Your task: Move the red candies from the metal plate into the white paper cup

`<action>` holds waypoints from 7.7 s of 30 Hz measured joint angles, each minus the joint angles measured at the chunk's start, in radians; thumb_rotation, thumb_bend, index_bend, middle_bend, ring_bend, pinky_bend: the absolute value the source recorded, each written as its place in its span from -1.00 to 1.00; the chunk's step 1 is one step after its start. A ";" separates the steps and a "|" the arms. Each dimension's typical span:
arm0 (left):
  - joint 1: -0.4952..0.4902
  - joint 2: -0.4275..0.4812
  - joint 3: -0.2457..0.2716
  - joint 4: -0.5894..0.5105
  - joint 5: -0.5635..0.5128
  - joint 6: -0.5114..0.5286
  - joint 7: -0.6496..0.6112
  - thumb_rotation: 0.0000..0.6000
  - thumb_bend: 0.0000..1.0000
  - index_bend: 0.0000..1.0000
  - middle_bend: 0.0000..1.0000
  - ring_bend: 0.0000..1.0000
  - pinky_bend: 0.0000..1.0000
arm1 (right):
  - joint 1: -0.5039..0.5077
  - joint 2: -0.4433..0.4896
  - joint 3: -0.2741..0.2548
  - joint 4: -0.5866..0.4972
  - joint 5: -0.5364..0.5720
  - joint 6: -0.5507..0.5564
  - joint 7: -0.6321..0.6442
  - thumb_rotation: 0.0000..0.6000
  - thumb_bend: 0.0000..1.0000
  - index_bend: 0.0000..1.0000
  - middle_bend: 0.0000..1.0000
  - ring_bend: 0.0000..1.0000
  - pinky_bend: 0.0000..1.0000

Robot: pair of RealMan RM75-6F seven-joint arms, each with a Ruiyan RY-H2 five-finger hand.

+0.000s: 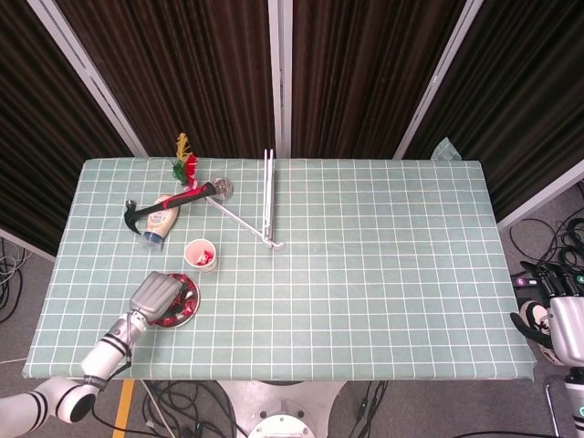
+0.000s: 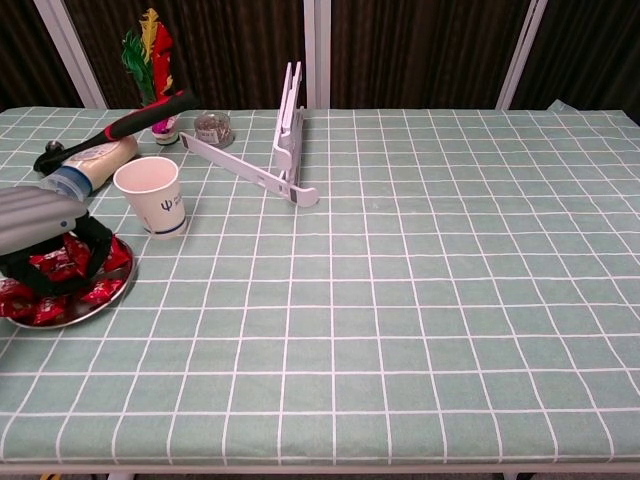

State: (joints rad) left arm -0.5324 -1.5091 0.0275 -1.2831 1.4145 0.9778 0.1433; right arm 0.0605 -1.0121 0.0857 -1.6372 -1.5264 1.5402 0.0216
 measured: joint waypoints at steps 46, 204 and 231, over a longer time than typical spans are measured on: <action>-0.230 0.043 -0.180 -0.035 -0.146 -0.149 -0.064 1.00 -0.27 0.20 0.29 0.93 1.00 | 0.001 0.000 0.004 0.022 0.019 -0.014 0.020 1.00 -0.78 -0.66 -0.46 -0.66 -0.17; -0.178 0.082 -0.161 -0.020 -0.061 -0.107 -0.166 1.00 -0.07 0.07 0.12 0.89 1.00 | -0.012 0.010 0.003 -0.004 0.017 0.003 0.008 1.00 -0.78 -0.66 -0.41 -0.62 -0.09; 0.054 0.241 -0.045 -0.169 -0.041 0.157 -0.112 1.00 -0.45 0.00 0.54 0.85 1.00 | -0.002 0.006 0.004 -0.003 -0.004 0.001 0.013 1.00 -0.78 -0.66 -0.40 -0.62 -0.09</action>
State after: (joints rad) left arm -0.4781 -1.2684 -0.0175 -1.4518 1.3736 1.1344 0.0317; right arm 0.0584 -1.0059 0.0893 -1.6404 -1.5304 1.5416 0.0346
